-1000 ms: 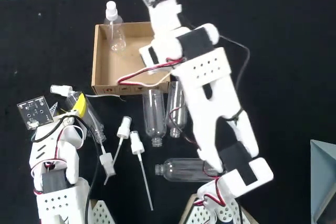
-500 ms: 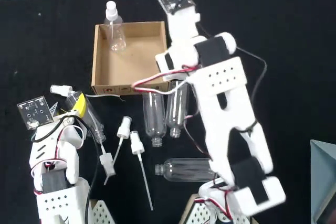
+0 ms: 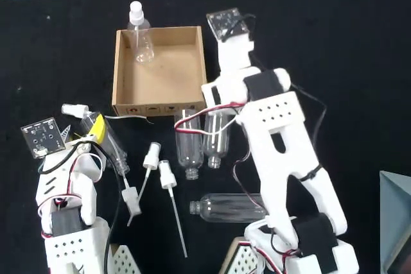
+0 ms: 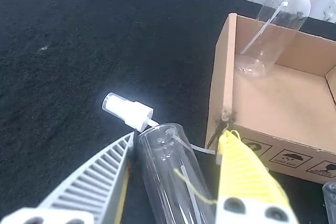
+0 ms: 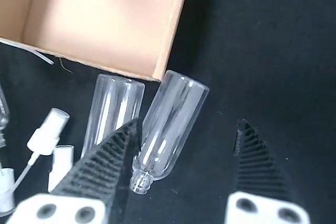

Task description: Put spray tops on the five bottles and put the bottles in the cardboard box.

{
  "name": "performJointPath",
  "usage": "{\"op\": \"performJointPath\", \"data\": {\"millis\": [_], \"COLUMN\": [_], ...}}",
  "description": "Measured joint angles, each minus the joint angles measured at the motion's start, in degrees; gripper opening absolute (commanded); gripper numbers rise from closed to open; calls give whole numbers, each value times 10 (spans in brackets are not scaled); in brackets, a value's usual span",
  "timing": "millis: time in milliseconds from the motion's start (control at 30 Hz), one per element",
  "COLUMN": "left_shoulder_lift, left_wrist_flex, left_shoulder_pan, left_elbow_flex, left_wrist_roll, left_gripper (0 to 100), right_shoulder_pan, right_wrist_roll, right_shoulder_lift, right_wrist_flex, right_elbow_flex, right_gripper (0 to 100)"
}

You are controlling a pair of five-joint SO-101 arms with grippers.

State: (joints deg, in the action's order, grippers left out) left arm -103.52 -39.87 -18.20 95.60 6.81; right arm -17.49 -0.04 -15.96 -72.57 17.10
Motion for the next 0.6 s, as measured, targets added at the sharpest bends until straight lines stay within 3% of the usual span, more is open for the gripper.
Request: {"op": "performJointPath", "data": {"millis": [267,600], "left_shoulder_lift": [0,0], "left_wrist_flex": [0,0], "left_shoulder_pan": [0,0], "left_elbow_flex": [0,0], "left_wrist_roll": [0,0], "left_gripper": [230,230], "right_shoulder_pan": [0,0], "right_wrist_roll": [-1,-59], "right_shoulder_lift": [0,0], "right_wrist_flex": [66,146], "right_elbow_flex": [87,171], "right_gripper": [237,237]}}
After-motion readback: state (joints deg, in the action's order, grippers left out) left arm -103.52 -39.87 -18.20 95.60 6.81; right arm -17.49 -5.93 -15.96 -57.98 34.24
